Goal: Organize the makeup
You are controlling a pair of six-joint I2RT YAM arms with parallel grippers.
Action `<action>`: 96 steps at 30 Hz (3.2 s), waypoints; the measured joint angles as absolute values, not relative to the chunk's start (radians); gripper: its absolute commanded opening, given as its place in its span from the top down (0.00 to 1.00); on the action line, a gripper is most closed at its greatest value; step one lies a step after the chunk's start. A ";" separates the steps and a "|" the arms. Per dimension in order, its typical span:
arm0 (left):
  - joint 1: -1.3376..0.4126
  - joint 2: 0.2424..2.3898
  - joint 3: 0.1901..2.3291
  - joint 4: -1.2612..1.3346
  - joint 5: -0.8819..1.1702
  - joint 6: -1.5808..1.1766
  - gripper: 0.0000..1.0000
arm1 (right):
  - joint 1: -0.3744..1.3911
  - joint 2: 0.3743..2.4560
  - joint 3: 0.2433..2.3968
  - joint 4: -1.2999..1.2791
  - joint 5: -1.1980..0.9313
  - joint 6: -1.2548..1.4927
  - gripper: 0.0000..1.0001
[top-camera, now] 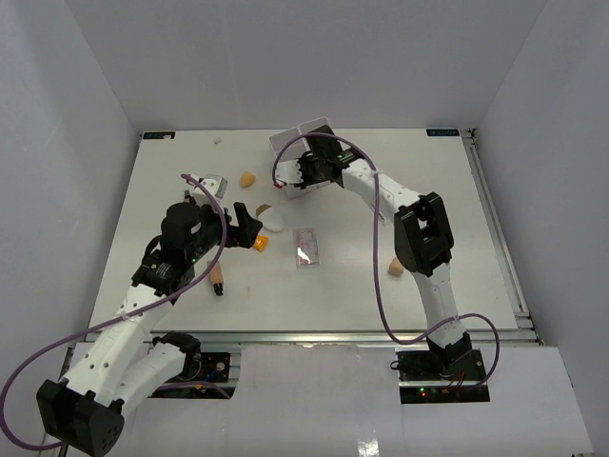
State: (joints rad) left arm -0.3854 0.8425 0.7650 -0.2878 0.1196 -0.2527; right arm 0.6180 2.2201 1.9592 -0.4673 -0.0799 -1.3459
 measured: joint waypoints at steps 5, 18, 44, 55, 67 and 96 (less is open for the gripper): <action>-0.382 0.842 0.765 -0.288 0.120 -0.253 0.02 | 0.636 2.233 1.967 -0.442 -0.073 -1.368 0.68; -0.377 0.842 0.765 -0.287 0.120 -0.253 0.02 | 0.664 2.287 1.991 -0.383 -0.051 -1.327 0.43; -0.374 1.065 0.721 -0.283 0.390 -0.401 0.02 | 0.076 1.075 0.831 -0.446 -0.801 -0.449 0.02; -0.322 1.264 0.937 -0.415 0.226 -0.488 0.30 | -0.107 0.919 0.711 -0.417 -0.946 -0.419 0.04; -0.174 1.852 1.494 -0.450 0.181 -0.455 0.48 | -0.148 0.822 0.706 -0.421 -1.044 -0.480 0.04; -0.183 2.331 1.908 -0.422 -0.047 -0.055 0.72 | -0.153 0.865 0.703 -0.420 -1.047 -0.480 0.03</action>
State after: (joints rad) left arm -0.1831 2.3309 1.9075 -0.4224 -0.0471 -0.0546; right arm -0.1529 0.8650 0.7029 -0.4195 -1.0473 -0.4797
